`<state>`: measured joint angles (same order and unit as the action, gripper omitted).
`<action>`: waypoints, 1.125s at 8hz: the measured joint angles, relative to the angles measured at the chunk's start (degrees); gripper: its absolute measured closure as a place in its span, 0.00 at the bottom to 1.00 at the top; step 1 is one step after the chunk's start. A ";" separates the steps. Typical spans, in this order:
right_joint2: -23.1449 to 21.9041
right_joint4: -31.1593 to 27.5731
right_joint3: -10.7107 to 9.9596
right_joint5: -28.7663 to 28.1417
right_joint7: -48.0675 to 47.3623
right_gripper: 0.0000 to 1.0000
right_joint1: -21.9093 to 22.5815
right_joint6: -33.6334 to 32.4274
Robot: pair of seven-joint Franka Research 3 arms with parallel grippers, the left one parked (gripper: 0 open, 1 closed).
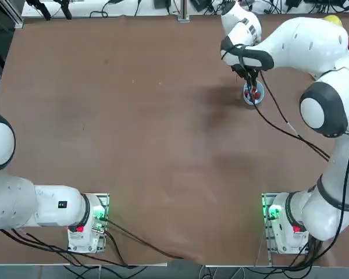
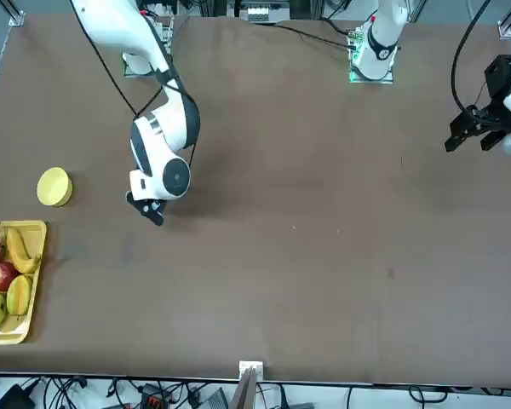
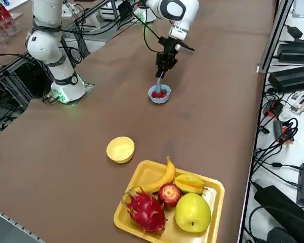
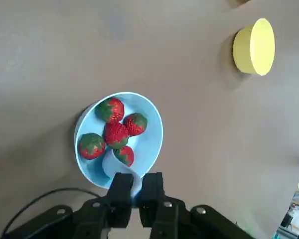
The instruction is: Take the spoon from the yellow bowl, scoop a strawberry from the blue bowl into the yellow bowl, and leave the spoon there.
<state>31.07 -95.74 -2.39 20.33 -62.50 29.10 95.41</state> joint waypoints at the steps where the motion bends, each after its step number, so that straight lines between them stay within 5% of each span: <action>1: 0.74 0.70 0.11 0.93 0.11 0.88 0.54 -0.57; 9: 6.54 4.89 0.17 9.23 0.14 0.88 5.97 -4.96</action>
<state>37.62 -90.85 -2.22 29.56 -62.37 35.08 90.45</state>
